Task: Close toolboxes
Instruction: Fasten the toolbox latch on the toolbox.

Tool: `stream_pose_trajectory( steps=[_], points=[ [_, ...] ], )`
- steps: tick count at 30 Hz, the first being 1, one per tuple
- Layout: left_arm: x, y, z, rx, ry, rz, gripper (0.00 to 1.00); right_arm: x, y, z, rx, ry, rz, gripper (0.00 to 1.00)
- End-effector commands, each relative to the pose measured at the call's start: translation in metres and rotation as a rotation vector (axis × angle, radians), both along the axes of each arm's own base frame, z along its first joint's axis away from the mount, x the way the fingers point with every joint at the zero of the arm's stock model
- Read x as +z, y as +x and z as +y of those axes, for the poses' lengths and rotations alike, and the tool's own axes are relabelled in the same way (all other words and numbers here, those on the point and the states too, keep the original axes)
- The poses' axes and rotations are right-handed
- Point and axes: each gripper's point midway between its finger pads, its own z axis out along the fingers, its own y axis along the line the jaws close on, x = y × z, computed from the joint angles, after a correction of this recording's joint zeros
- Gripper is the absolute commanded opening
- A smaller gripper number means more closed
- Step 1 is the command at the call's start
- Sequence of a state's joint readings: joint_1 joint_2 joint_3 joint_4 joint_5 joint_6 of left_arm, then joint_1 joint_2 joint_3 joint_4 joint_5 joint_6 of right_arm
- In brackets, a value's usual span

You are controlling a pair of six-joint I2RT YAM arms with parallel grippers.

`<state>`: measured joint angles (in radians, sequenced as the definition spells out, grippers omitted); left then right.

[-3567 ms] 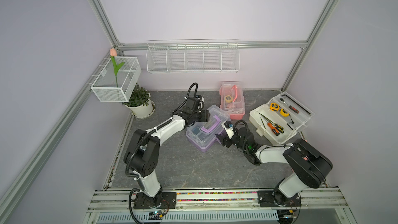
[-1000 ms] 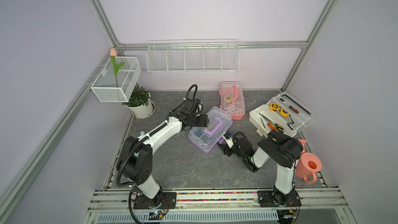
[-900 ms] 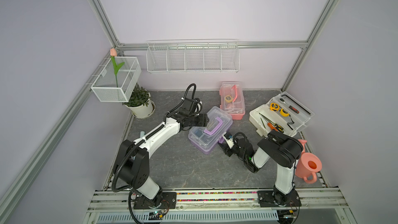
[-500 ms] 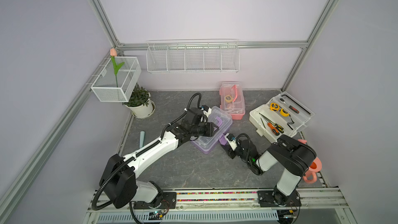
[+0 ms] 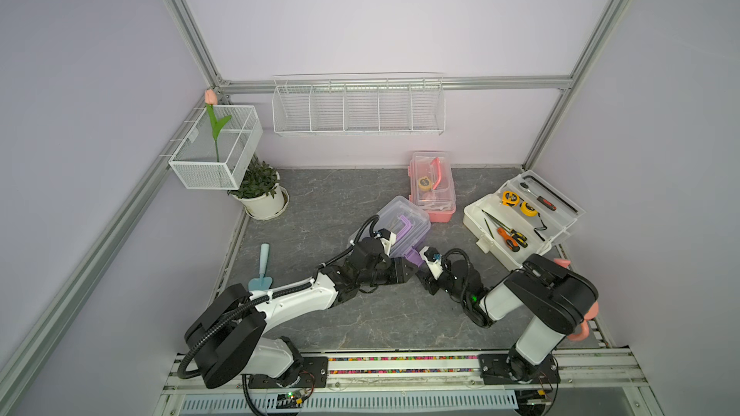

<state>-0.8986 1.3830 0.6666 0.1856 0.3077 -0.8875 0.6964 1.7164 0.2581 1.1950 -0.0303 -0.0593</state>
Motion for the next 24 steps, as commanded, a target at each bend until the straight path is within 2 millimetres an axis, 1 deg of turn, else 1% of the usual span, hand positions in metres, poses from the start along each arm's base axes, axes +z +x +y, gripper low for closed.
stream_pose_trajectory(
  steps=[1, 4, 7, 11, 13, 15, 17, 20, 24],
  points=[
    [-0.005, 0.016, 0.004, 0.121, 0.008, 0.006, 0.59, 0.032, 0.007, 0.007, 0.002, 0.084, -0.088, 0.54],
    [-0.012, 0.025, 0.006, 0.171, 0.013, 0.000, 0.62, 0.036, 0.008, 0.008, 0.003, 0.088, -0.103, 0.54],
    [-0.021, 0.031, -0.002, 0.174, 0.025, 0.014, 0.63, 0.037, 0.010, 0.011, 0.011, 0.091, -0.103, 0.54],
    [-0.033, 0.026, -0.006, 0.149, 0.101, 0.045, 0.64, 0.042, 0.011, 0.012, 0.009, 0.098, -0.119, 0.55],
    [-0.031, 0.022, -0.001, 0.153, 0.135, 0.034, 0.66, 0.043, 0.012, 0.014, 0.016, 0.097, -0.118, 0.56],
    [-0.025, 0.022, 0.006, 0.173, 0.144, 0.019, 0.68, 0.041, 0.014, 0.016, 0.024, 0.092, -0.115, 0.58],
    [-0.013, 0.024, 0.013, 0.189, 0.148, -0.015, 0.69, 0.040, 0.015, 0.018, 0.025, 0.086, -0.121, 0.58],
    [0.015, 0.032, 0.025, 0.241, 0.155, -0.065, 0.70, 0.039, 0.018, 0.021, 0.032, 0.075, -0.137, 0.59],
    [0.055, 0.048, 0.045, 0.299, 0.160, -0.159, 0.71, 0.038, 0.022, 0.025, 0.043, 0.054, -0.143, 0.59]
  ],
)
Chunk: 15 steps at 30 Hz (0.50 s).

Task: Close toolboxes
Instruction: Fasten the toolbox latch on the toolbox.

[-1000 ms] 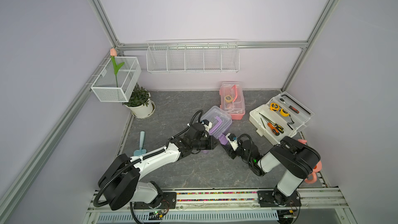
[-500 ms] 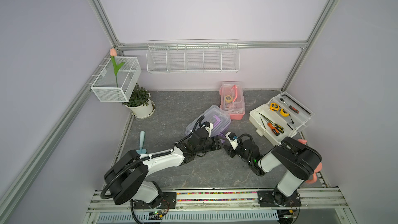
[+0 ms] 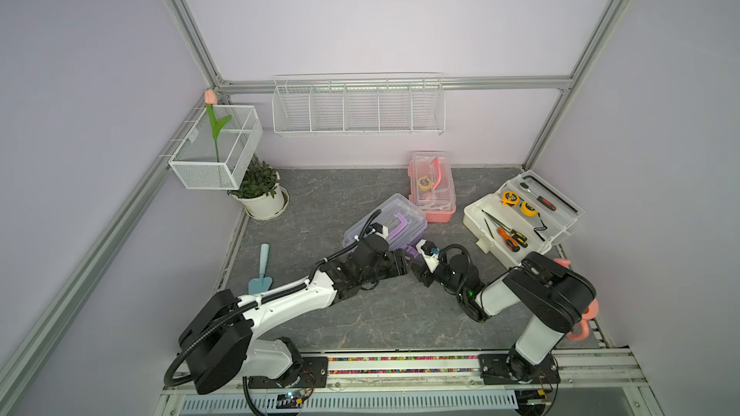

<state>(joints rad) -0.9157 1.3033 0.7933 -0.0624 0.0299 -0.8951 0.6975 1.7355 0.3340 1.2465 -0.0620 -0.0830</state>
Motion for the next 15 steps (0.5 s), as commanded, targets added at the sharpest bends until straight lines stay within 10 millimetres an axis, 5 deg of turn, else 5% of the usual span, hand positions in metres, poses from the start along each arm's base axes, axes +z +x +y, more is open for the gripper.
stream_pose_trajectory(
  steps=[1, 9, 15],
  points=[
    [0.033, 0.024, 0.028, 0.091, 0.042, -0.095, 0.72, 0.008, 0.008, 0.005, 0.004, -0.012, -0.052, 0.58],
    [0.083, 0.082, 0.090, 0.246, 0.044, -0.272, 0.75, 0.014, 0.020, 0.014, 0.014, -0.064, -0.097, 0.58],
    [0.077, 0.127, 0.114, 0.293, 0.084, -0.289, 0.75, 0.014, 0.030, 0.023, 0.021, -0.073, -0.111, 0.57]
  ],
)
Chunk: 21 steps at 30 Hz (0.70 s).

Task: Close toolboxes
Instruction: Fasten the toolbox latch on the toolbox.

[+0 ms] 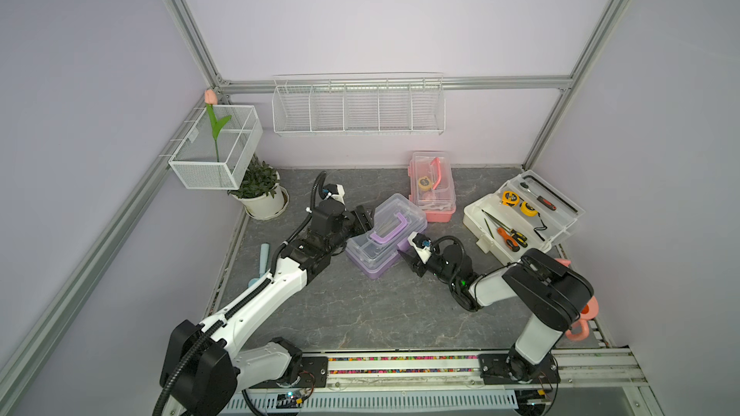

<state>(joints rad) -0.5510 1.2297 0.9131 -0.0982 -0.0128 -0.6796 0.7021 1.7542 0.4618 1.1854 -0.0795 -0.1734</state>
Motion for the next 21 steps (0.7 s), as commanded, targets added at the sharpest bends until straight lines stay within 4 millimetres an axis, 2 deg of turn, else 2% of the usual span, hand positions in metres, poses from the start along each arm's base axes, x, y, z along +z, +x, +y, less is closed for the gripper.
stream_pose_trajectory(
  steps=[1, 6, 11, 15, 21],
  points=[
    [-0.004, 0.027, 0.010, 0.005, 0.038, -0.014, 0.75, -0.009, 0.010, 0.000, -0.026, -0.041, -0.008, 0.56],
    [-0.038, 0.069, 0.025, 0.045, 0.110, 0.046, 0.75, -0.012, 0.016, -0.004, -0.081, -0.001, 0.022, 0.54],
    [-0.078, 0.096, 0.018, -0.018, 0.124, 0.154, 0.74, -0.013, 0.018, -0.006, -0.146, 0.051, 0.078, 0.55],
    [-0.098, 0.105, 0.004, -0.076, 0.100, 0.196, 0.74, -0.017, 0.022, -0.004, -0.197, 0.089, 0.144, 0.56],
    [-0.108, 0.100, -0.006, -0.120, 0.049, 0.218, 0.73, -0.018, 0.027, -0.010, -0.306, 0.134, 0.252, 0.60]
  ],
)
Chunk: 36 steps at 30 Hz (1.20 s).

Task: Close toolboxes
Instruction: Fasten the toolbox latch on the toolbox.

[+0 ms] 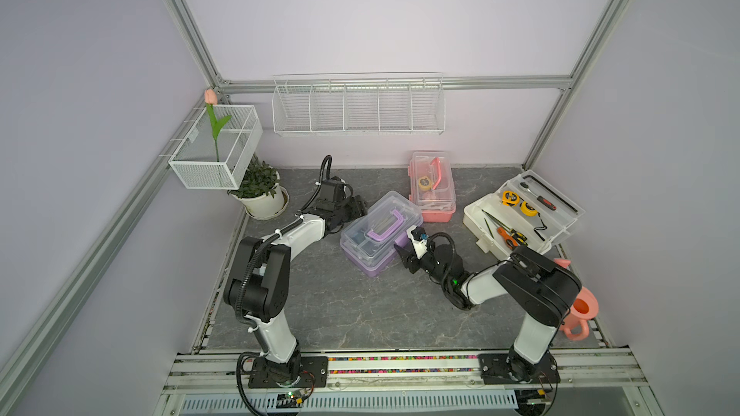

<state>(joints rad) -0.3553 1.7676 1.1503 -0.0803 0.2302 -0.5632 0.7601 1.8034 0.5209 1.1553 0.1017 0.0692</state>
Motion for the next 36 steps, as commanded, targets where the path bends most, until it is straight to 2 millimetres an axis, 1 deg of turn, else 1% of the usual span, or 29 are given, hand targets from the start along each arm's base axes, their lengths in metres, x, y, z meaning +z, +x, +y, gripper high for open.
stream_pose_trajectory(
  steps=[1, 5, 7, 12, 18, 25, 29, 33, 36],
  points=[
    [0.010, -0.001, -0.011, -0.046, -0.061, -0.028, 0.73, -0.013, 0.013, -0.016, -0.149, 0.004, 0.138, 0.60],
    [0.007, -0.009, -0.013, -0.053, -0.102, -0.023, 0.73, -0.019, 0.012, -0.017, -0.201, 0.035, 0.248, 0.58],
    [0.009, -0.012, -0.013, -0.056, -0.116, -0.026, 0.73, -0.021, 0.013, -0.021, -0.246, 0.056, 0.317, 0.56],
    [0.007, -0.014, -0.016, -0.070, -0.124, -0.017, 0.73, -0.022, 0.011, -0.018, -0.286, 0.131, 0.440, 0.60],
    [0.000, -0.015, -0.020, -0.084, -0.148, -0.005, 0.73, -0.022, 0.010, -0.013, -0.305, 0.225, 0.544, 0.60],
    [0.001, -0.018, -0.024, -0.102, -0.168, -0.003, 0.72, -0.011, 0.015, -0.011, -0.311, 0.360, 0.638, 0.60],
    [0.000, -0.020, -0.025, -0.107, -0.181, -0.002, 0.72, -0.008, 0.017, -0.012, -0.312, 0.441, 0.715, 0.59],
    [-0.002, -0.022, -0.027, -0.114, -0.201, 0.004, 0.72, 0.005, 0.018, -0.009, -0.289, 0.497, 0.724, 0.59],
    [-0.003, -0.024, -0.029, -0.121, -0.215, 0.008, 0.72, 0.022, 0.022, -0.011, -0.262, 0.546, 0.677, 0.58]
  ],
)
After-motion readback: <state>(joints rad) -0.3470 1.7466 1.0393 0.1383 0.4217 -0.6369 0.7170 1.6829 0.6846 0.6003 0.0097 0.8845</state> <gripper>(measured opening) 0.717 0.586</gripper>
